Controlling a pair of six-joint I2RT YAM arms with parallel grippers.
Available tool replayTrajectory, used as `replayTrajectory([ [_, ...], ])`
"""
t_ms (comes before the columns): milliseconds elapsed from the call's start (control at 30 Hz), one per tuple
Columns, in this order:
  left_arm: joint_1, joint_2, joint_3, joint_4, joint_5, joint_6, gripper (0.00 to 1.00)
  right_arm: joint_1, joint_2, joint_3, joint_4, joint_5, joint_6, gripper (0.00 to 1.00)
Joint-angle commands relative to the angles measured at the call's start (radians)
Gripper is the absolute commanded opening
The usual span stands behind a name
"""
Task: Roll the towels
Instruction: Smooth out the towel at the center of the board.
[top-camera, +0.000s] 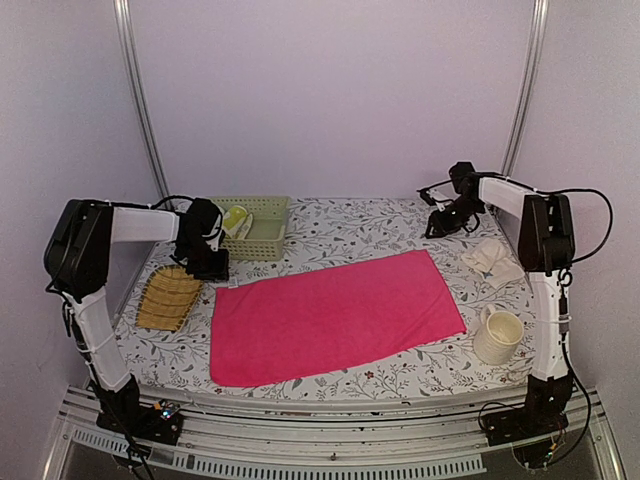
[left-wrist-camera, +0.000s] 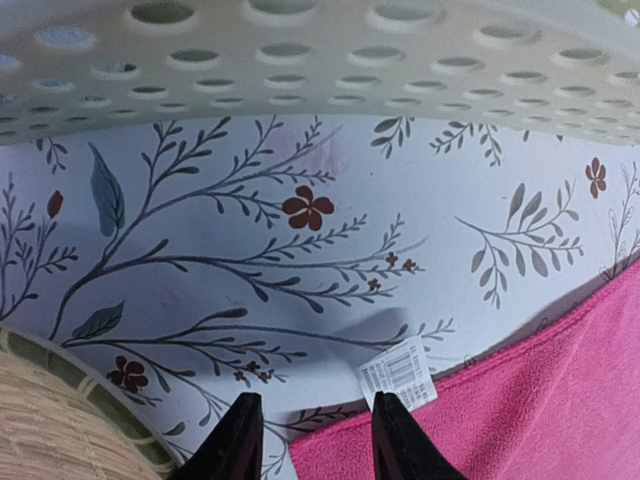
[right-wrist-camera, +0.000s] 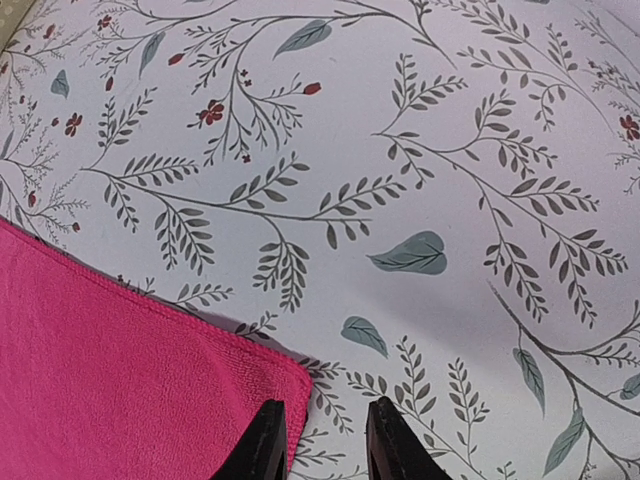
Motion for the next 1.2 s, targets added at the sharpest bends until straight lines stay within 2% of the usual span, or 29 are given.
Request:
replayTrajectory([
  [0, 0.010, -0.044, -0.010, 0.005, 0.007, 0.014, 0.40, 0.026, 0.053, 0.007, -0.025, -0.012, -0.015, 0.31],
  [167, 0.010, -0.045, -0.012, 0.007, 0.007, 0.013, 0.40, 0.049, 0.076, 0.007, -0.026, 0.025, -0.028, 0.31],
  [333, 0.010, -0.046, -0.016, 0.010, 0.007, 0.011, 0.40, 0.070, 0.108, -0.003, -0.017, 0.162, -0.024, 0.30],
  [533, 0.010, -0.043, -0.005, 0.010, 0.000, 0.020, 0.40, 0.088, 0.107, -0.055, -0.018, 0.237, -0.026, 0.29],
  [567, 0.010, -0.042, -0.001, 0.009, 0.000, 0.021, 0.40, 0.088, 0.106, -0.061, -0.019, 0.237, -0.025, 0.25],
  [667, 0.009, -0.040, 0.007, 0.010, 0.006, 0.018, 0.40, 0.087, 0.104, -0.078, -0.013, 0.228, -0.027, 0.05],
  [700, 0.010, -0.041, 0.007, 0.010, 0.007, 0.017, 0.40, 0.088, 0.104, -0.079, -0.009, 0.230, -0.027, 0.03],
  [1100, 0.010, -0.091, -0.034, 0.046, 0.012, 0.017, 0.41, 0.009, 0.128, 0.052, 0.028, 0.273, -0.061, 0.02],
  [1167, 0.011, -0.086, -0.032, 0.053, 0.023, 0.017, 0.41, 0.009, 0.128, 0.051, 0.026, 0.242, -0.078, 0.02],
])
